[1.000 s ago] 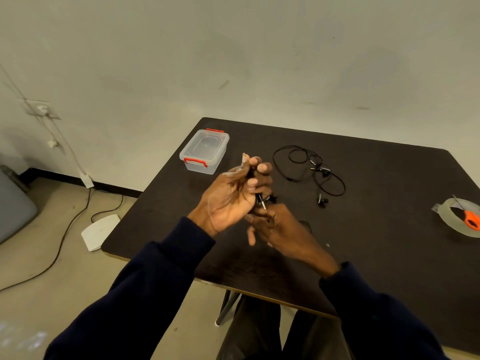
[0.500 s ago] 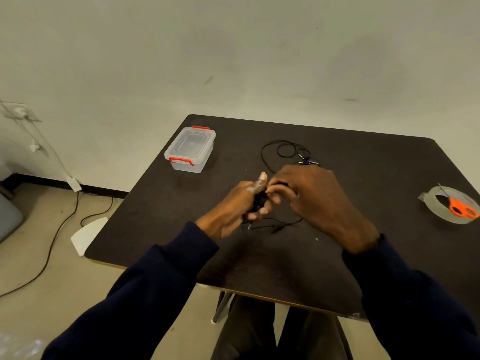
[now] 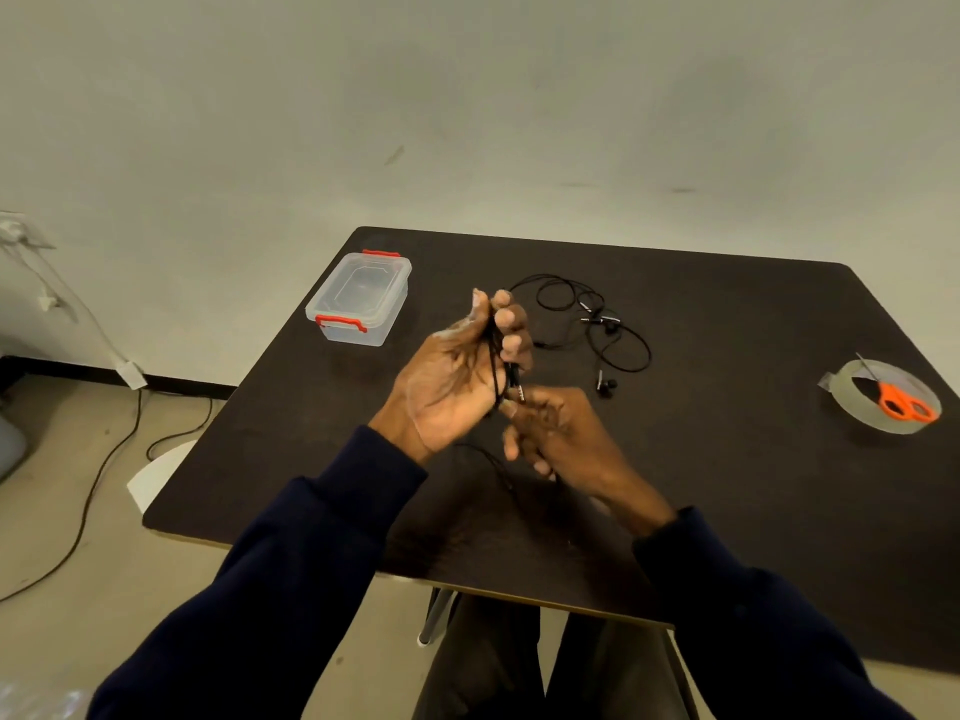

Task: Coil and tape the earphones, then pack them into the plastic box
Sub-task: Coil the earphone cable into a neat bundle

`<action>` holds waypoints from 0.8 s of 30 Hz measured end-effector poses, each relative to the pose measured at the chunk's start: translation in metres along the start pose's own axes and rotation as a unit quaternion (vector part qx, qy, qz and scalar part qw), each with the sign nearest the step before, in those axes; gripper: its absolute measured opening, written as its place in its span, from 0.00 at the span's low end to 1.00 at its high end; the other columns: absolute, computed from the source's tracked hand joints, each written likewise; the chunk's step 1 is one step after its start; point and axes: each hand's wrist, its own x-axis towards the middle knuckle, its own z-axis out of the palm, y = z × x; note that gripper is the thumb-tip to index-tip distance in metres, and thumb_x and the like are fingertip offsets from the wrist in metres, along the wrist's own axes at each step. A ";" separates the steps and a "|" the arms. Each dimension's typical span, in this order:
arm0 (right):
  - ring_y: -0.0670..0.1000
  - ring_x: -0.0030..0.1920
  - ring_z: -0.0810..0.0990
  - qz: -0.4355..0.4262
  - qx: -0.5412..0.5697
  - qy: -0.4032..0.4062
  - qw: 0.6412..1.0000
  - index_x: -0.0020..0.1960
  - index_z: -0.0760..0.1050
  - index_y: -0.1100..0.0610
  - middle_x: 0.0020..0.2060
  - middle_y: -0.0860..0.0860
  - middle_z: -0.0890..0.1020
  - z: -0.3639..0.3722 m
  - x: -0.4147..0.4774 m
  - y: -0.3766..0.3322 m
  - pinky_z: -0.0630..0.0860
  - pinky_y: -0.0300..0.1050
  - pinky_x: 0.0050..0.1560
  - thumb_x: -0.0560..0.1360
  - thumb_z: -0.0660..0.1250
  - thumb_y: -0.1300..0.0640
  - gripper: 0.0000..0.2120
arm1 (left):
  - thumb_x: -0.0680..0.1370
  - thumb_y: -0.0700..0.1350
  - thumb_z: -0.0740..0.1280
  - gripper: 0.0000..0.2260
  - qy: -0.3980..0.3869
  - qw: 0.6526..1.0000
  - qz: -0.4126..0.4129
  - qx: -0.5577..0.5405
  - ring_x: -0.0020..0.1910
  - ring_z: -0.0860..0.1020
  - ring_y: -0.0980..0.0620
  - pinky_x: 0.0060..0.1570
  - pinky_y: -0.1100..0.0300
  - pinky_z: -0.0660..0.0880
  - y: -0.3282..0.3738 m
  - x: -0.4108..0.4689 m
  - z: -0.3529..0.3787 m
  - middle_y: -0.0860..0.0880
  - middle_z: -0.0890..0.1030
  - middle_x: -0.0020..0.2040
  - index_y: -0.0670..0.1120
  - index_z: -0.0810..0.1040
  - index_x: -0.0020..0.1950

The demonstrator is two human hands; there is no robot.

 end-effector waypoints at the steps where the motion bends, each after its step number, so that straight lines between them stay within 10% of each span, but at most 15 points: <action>1: 0.48 0.22 0.67 0.005 0.021 -0.005 1.000 0.54 0.82 0.56 0.32 0.57 0.80 0.006 -0.003 0.001 0.63 0.36 0.21 0.85 0.63 0.57 0.09 | 0.88 0.49 0.50 0.20 -0.002 1.000 0.017 -0.009 0.41 0.77 0.52 0.45 0.61 0.75 0.000 0.002 -0.002 0.48 0.78 0.43 0.43 0.78 0.49; 10: 0.51 0.30 0.78 0.023 -0.066 -0.035 0.997 0.56 0.81 0.57 0.32 0.53 0.77 -0.002 -0.018 -0.010 0.80 0.46 0.32 0.84 0.64 0.58 0.08 | 0.89 0.46 0.47 0.23 0.075 0.946 0.164 0.270 0.57 0.84 0.37 0.58 0.52 0.80 -0.004 0.014 -0.014 0.42 0.85 0.47 0.40 0.80 0.50; 18: 0.44 0.33 0.81 -0.124 -0.241 0.036 0.962 0.50 0.86 0.54 0.35 0.44 0.83 -0.031 -0.003 -0.040 0.76 0.37 0.36 0.81 0.69 0.57 0.06 | 0.89 0.51 0.49 0.26 0.144 0.796 0.077 0.583 0.30 0.78 0.50 0.33 0.60 0.74 -0.005 0.009 -0.024 0.43 0.79 0.34 0.39 0.79 0.45; 24: 0.41 0.38 0.81 -0.241 -0.360 0.125 0.892 0.48 0.87 0.51 0.40 0.44 0.86 -0.043 0.027 -0.053 0.77 0.40 0.42 0.75 0.76 0.54 0.03 | 0.85 0.66 0.47 0.31 0.096 0.928 -0.107 0.343 0.24 0.56 0.58 0.25 0.63 0.52 -0.014 0.003 -0.015 0.50 0.62 0.28 0.45 0.69 0.35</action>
